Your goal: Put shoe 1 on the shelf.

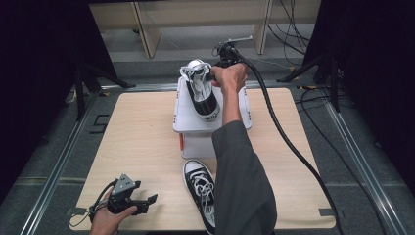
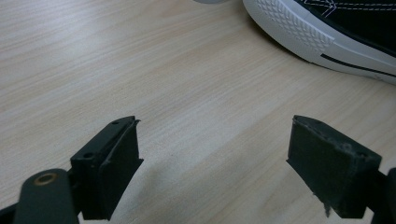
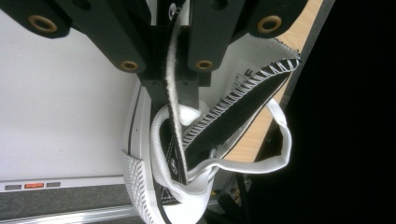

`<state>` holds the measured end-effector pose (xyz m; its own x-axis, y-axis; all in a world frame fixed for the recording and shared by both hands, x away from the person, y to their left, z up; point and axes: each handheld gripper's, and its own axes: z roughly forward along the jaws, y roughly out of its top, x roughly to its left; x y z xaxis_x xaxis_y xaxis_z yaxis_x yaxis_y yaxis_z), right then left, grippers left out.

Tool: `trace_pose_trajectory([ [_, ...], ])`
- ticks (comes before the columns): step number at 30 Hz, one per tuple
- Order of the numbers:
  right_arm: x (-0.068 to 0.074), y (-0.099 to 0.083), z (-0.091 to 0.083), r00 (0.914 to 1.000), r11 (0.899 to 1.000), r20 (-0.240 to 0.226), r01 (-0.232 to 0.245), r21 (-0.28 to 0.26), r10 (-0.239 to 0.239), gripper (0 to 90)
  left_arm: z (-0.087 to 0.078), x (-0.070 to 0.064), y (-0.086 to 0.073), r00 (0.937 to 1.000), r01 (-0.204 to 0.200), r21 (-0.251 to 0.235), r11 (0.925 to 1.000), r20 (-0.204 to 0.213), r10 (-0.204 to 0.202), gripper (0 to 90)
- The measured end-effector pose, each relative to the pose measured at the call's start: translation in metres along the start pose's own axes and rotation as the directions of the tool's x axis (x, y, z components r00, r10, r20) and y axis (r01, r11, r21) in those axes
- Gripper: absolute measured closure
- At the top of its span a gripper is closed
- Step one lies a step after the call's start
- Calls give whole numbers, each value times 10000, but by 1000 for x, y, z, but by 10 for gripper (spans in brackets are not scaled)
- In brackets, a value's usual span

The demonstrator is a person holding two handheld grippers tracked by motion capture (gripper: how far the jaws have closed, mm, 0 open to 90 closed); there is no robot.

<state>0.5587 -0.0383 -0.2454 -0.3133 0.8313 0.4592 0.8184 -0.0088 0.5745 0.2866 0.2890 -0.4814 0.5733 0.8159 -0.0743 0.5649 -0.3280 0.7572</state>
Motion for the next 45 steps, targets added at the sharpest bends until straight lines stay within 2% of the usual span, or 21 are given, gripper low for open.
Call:
trace_pose_trajectory([
  [2,0,0,1,10000,10000,31,-20,29,20,883,0,-1,0,9999,147,-109,9998,5,-147,162],
  [9,-4,-9,6,9992,9992,60,-398,-38,399,881,0,0,0,10000,1,3,10000,-22,-1,162],
  [12,-4,-14,3,9960,9960,-37,-897,28,897,870,1,-1,0,9999,116,-106,9999,13,-116,161],
  [15,-5,-15,4,9975,9974,6,-706,136,706,858,0,0,0,9999,87,-49,10000,-84,-87,162],
  [17,-4,-16,3,9956,9956,127,-931,134,929,850,0,0,0,9999,145,-87,9999,-60,-145,162],
  [18,-6,-16,2,9973,9970,265,-691,357,682,824,0,1,0,10000,22,11,10000,-80,-22,161],
  [20,-6,-16,1,9957,9956,317,-877,338,866,810,0,0,0,10000,-12,42,10000,-67,13,162],
  [23,-8,-15,0,9970,9976,551,-558,402,535,751,1,0,0,10000,76,-29,10000,-48,-76,161],
  [24,-8,-14,-3,9982,9983,492,-352,458,329,700,1,0,-1,9999,125,-47,9999,-64,-126,162],
  [25,-8,-14,-3,9982,9983,492,-352,458,329,700,1,0,-1,9999,125,-47,9999,-64,-126,162],
  [26,-9,-12,-6,9986,9992,529,-60,397,39,657,1,0,-1,9999,123,-39,9999,-59,-123,162],
  [27,-9,-10,-12,9982,9989,540,255,386,-275,564,1,0,-1,9999,75,3,10000,-87,-75,162],
  [28,-9,-10,-12,9982,9989,540,255,386,-275,564,1,0,-1,9999,75,3,10000,-87,-75,161],
  [31,-13,-10,-27,9946,9944,164,1025,277,-1029,491,0,0,0,9998,139,-97,9999,-130,-140,162],
  [33,-14,-11,-32,9935,9932,81,1130,289,-1132,481,0,1,0,9998,1,23,10000,-176,-1,162],
  [35,-16,-14,-42,9893,9891,-64,1458,224,-1457,471,1,1,0,9999,82,6,10000,-151,-81,162],
  [36,-20,-19,-52,9844,9869,-701,1608,-151,-1615,475,0,1,0,9999,49,25,10000,-163,-48,162],
  [38,-22,-22,-58,9845,9879,-825,1542,-159,-1550,475,0,1,0,9998,69,4,10000,-182,-69,162],
  [39,-26,-29,-69,9793,9832,-879,1815,-199,-1826,475,1,1,-1,9998,121,-14,9999,-135,-121,162],
  [43,-35,-43,-85,9743,9768,-705,2142,-48,-2140,465,2,1,-1,9998,101,69,9999,-185,-100,162],
  [45,-42,-57,-100,9663,9685,-674,2489,-21,-2485,460,3,0,-1,9997,195,38,9998,-170,-195,162],
])
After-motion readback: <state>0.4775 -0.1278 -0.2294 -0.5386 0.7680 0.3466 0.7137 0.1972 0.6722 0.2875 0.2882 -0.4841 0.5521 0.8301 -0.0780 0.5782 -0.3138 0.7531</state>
